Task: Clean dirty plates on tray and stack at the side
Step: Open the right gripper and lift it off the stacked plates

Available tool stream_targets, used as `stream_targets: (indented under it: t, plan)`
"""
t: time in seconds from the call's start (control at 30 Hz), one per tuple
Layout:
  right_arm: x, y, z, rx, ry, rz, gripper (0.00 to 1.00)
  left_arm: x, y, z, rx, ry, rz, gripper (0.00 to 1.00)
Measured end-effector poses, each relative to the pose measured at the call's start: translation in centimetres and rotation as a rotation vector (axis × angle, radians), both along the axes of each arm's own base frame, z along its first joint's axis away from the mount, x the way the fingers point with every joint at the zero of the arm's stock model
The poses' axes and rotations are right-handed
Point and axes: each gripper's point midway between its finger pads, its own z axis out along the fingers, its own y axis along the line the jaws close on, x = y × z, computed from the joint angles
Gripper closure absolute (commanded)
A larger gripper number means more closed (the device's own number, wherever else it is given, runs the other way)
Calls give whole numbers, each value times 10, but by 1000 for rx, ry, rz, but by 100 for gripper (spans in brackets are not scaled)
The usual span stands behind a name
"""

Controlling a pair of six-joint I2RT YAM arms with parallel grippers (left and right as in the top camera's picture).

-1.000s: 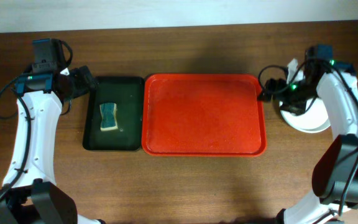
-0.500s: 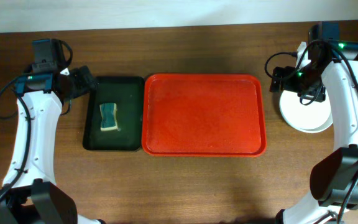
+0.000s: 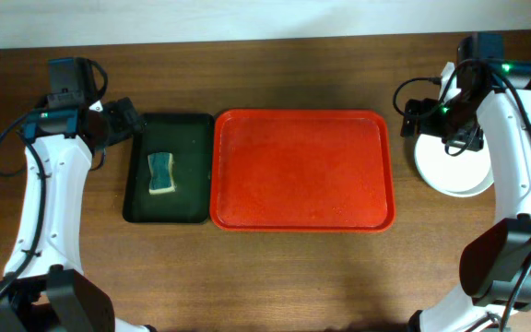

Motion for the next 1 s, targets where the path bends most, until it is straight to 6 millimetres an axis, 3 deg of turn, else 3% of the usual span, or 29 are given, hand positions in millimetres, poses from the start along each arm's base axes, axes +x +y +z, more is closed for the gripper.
stream_targets:
  t: [0.17,0.23,0.3,0.4,0.57,1.0]
  plan:
    - [0,1,1,-1,-3,1,1,0,0,0,0,0,0,1]
    - [-2,2,11,-5,-30,6,1,0,0,0,0,0,0,1]
    - [-5,6,31,-12,-84,14,1,0,0,0,0,0,0,1]
    - [-23,14,87,-33,-245,31,1,0,0,0,0,0,0,1]
    - [-51,18,143,-56,-416,31,1,0,0,0,0,0,0,1]
    - [-126,27,228,-97,-723,30,1,0,0,0,0,0,0,1]
